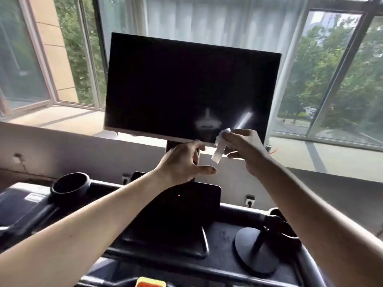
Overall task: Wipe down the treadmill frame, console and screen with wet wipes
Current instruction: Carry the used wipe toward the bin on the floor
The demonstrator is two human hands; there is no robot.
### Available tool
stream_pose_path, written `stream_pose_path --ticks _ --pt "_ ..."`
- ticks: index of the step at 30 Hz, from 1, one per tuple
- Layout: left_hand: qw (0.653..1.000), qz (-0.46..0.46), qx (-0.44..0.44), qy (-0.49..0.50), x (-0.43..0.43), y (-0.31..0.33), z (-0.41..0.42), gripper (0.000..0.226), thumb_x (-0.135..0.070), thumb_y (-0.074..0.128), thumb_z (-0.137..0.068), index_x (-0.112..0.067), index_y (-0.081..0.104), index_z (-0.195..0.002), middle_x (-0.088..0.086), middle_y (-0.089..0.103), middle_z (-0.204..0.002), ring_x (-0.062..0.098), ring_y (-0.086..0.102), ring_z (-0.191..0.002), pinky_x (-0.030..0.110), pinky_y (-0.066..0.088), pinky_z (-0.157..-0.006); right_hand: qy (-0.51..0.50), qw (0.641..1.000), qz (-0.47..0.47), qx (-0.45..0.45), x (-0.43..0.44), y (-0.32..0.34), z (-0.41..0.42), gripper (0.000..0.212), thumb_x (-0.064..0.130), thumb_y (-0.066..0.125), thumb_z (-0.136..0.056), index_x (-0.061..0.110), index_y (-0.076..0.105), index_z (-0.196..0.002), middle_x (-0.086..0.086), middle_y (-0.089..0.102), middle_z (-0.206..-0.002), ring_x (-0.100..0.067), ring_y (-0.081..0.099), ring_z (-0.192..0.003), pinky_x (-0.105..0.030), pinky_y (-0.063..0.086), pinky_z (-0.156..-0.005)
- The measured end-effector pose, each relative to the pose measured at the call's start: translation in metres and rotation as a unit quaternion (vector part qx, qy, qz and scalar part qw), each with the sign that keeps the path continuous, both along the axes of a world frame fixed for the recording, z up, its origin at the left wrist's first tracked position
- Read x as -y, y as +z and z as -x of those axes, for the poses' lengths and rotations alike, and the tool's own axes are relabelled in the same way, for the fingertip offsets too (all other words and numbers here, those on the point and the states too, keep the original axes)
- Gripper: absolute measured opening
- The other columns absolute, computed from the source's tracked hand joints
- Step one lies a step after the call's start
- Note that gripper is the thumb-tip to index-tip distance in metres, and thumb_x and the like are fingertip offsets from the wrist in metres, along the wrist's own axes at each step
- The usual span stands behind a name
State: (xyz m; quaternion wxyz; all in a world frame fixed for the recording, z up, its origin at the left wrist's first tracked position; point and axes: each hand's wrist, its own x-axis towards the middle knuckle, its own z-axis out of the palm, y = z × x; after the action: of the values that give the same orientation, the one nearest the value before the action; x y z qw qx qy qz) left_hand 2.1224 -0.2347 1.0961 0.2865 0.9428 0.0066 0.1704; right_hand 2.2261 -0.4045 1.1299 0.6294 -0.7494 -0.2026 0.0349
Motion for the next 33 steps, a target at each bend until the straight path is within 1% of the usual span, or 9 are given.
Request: stream_pose_path --ticks 4,6,9,13,16,19,24,27,33 --pt "0.982 0.166 0.055 0.074 -0.045 -0.014 0.078 0.063 -0.075 0.074 -0.073 -0.035 0.059 -0.119 -0.011 0.071 -0.085 0.005 0.069 -0.074 0.034 0.057 -0.075 0.103 0.992 0.016 -0.074 -0.087 -0.016 0.071 0.012 0.011 0.065 -0.092 0.005 0.075 -0.094 -0.008 0.073 -0.074 -0.018 0.069 -0.065 -0.026 0.056 -0.056" --pt "0.960 0.219 0.094 0.144 -0.082 -0.024 0.129 0.048 -0.068 0.077 -0.075 -0.036 0.064 -0.109 -0.007 0.073 -0.084 0.010 0.071 -0.072 0.036 0.058 -0.073 0.191 0.977 0.027 -0.093 -0.133 -0.028 0.116 0.017 0.013 0.060 -0.095 0.005 0.074 -0.101 -0.012 0.075 -0.083 -0.019 0.070 -0.069 -0.030 0.057 -0.061" --pt "0.920 0.254 0.131 0.268 -0.127 -0.039 0.208 0.012 -0.035 0.081 -0.086 -0.028 0.071 -0.085 -0.003 0.073 -0.073 0.013 0.066 -0.060 0.034 0.055 -0.063 0.297 0.944 0.029 -0.139 -0.193 -0.044 0.180 0.018 0.012 0.057 -0.098 0.009 0.074 -0.093 -0.007 0.069 -0.073 -0.015 0.061 -0.058 -0.026 0.051 -0.055" --pt "0.844 0.272 0.158 0.434 -0.170 -0.063 0.335 0.012 -0.034 0.075 -0.079 -0.024 0.072 -0.073 -0.008 0.066 -0.064 0.011 0.060 -0.060 0.031 0.052 -0.064 0.423 0.884 0.060 -0.189 -0.275 -0.071 0.283 0.020 0.023 0.068 -0.090 0.004 0.075 -0.094 -0.013 0.061 -0.077 -0.016 0.052 -0.054 -0.024 0.042 -0.052" --pt "0.790 0.284 0.167 0.517 -0.181 -0.075 0.420 0.011 -0.029 0.074 -0.084 -0.021 0.074 -0.078 -0.008 0.066 -0.062 0.012 0.056 -0.055 0.031 0.049 -0.063 0.523 0.821 0.086 -0.212 -0.319 -0.085 0.361 0.010 0.015 0.061 -0.097 0.012 0.068 -0.091 -0.006 0.058 -0.067 -0.013 0.054 -0.049 -0.022 0.042 -0.045" --pt "0.731 0.270 0.183 0.600 -0.181 -0.086 0.494 0.013 -0.015 0.071 -0.094 -0.015 0.074 -0.081 -0.008 0.063 -0.058 0.010 0.052 -0.049 0.026 0.043 -0.057 0.592 0.773 0.125 -0.190 -0.350 -0.097 0.431 0.035 0.006 0.055 -0.099 0.014 0.068 -0.068 -0.005 0.060 -0.067 -0.017 0.056 -0.055 -0.023 0.045 -0.046" --pt "0.623 0.243 0.219 0.711 -0.149 -0.108 0.601 0.023 -0.023 0.068 -0.097 -0.018 0.067 -0.075 -0.014 0.055 -0.046 0.006 0.049 -0.042 0.030 0.042 -0.060 0.724 0.650 0.180 -0.142 -0.374 -0.111 0.532 0.013 0.002 0.062 -0.093 0.002 0.072 -0.102 -0.013 0.068 -0.086 -0.024 0.065 -0.076 -0.034 0.055 -0.067" --pt "0.552 0.238 0.237 0.763 -0.108 -0.124 0.656 0.030 -0.025 0.065 -0.100 -0.015 0.059 -0.072 -0.010 0.050 -0.043 0.010 0.045 -0.041 0.031 0.038 -0.058 0.788 0.566 0.205 -0.131 -0.367 -0.122 0.597 0.012 0.002 0.062 -0.090 0.003 0.070 -0.099 -0.011 0.068 -0.085 -0.020 0.065 -0.074 -0.030 0.052 -0.062" --pt "0.467 0.259 0.250 0.808 -0.025 -0.142 0.739 0.038 -0.024 0.062 -0.102 -0.004 0.053 -0.072 0.003 0.047 -0.055 0.014 0.046 -0.045 0.025 0.036 -0.049 0.843 0.460 0.253 -0.116 -0.331 -0.148 0.714 0.021 -0.006 0.055 -0.090 0.011 0.067 -0.096 -0.010 0.065 -0.081 -0.020 0.065 -0.066 -0.032 0.053 -0.063"
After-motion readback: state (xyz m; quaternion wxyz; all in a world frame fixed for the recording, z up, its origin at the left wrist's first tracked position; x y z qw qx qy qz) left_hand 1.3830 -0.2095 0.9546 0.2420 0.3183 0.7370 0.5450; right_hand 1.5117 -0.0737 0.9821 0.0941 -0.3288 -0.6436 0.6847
